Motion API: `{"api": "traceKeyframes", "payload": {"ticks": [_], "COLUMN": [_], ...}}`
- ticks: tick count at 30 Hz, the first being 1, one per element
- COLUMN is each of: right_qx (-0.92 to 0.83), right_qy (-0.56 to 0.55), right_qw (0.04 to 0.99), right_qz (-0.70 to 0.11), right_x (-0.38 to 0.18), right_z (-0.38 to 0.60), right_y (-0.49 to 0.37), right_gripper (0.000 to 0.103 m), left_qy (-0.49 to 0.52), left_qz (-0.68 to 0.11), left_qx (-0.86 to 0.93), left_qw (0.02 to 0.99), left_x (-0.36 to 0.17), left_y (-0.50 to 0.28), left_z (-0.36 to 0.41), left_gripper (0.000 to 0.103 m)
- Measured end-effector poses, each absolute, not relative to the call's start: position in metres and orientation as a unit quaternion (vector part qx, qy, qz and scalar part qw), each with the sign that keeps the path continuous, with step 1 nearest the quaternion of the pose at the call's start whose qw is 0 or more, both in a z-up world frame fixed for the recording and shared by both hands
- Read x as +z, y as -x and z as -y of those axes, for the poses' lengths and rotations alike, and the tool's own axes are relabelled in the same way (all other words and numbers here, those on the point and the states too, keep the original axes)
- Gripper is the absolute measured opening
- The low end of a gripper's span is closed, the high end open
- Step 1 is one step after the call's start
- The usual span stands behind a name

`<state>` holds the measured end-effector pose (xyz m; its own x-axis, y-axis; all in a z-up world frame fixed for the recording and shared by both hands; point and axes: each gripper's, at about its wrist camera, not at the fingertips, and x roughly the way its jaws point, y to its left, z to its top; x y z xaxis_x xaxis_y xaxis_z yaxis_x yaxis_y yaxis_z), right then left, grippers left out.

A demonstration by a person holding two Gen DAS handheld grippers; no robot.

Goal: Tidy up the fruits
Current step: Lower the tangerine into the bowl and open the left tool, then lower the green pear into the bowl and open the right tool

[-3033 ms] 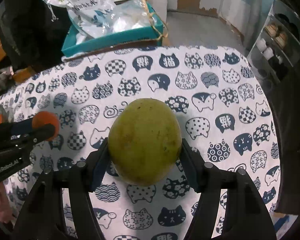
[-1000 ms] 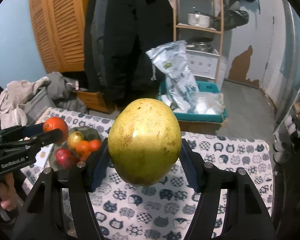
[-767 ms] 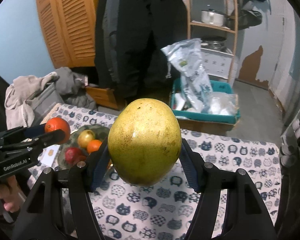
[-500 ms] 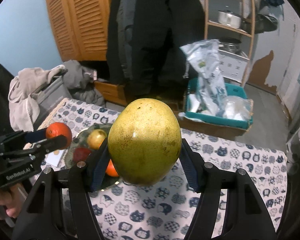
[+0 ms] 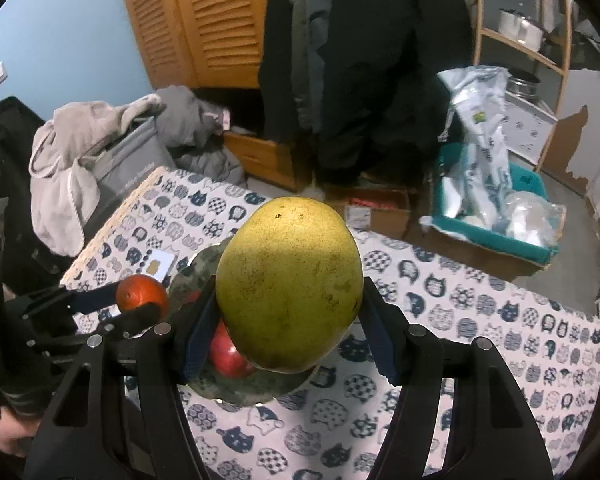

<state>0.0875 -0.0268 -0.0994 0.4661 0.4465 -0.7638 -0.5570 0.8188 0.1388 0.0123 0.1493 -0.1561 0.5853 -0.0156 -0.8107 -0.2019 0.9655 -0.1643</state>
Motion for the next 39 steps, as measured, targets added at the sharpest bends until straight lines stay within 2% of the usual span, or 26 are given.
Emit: {"api": "traceKeyframes", "payload": {"ticks": [10,18,20,22,24,39], "right_qx": [0.297,0.292,0.29,0.29,0.291,0.312], "right_qy": [0.076,0.077,0.077,0.077,0.076,0.066], "right_qw": [0.834,0.825,0.825,0.823,0.821,0.79], "right_qz": [-0.458,-0.477,-0.479,-0.482,-0.485,-0.523], "right_x": [-0.133,-0.15,-0.153,-0.155,-0.157,-0.187], "right_z": [-0.002,-0.004,-0.004,-0.005,-0.006,-0.035], "right_y": [-0.096,-0.104,-0.104,-0.106,-0.107,-0.117], "right_gripper": [0.066,0.066,0.066,0.066,0.066,0.066], "left_qy": [0.128,0.133,0.13,0.126,0.126,0.158], "left_qz": [-0.51,-0.529,-0.53,-0.529,-0.528,-0.496], "left_qx": [0.05,0.046,0.045,0.045,0.047,0.124], "left_qw": [0.849,0.837,0.837,0.838,0.839,0.845], "left_x": [-0.201,-0.213,-0.213,-0.212,-0.212,-0.201], "left_y": [-0.018,-0.021,-0.022,-0.023,-0.024,-0.027], "left_z": [-0.156,-0.156,-0.154,-0.153,-0.153,-0.202], "left_gripper": [0.046,0.046,0.048,0.058,0.063,0.066]}}
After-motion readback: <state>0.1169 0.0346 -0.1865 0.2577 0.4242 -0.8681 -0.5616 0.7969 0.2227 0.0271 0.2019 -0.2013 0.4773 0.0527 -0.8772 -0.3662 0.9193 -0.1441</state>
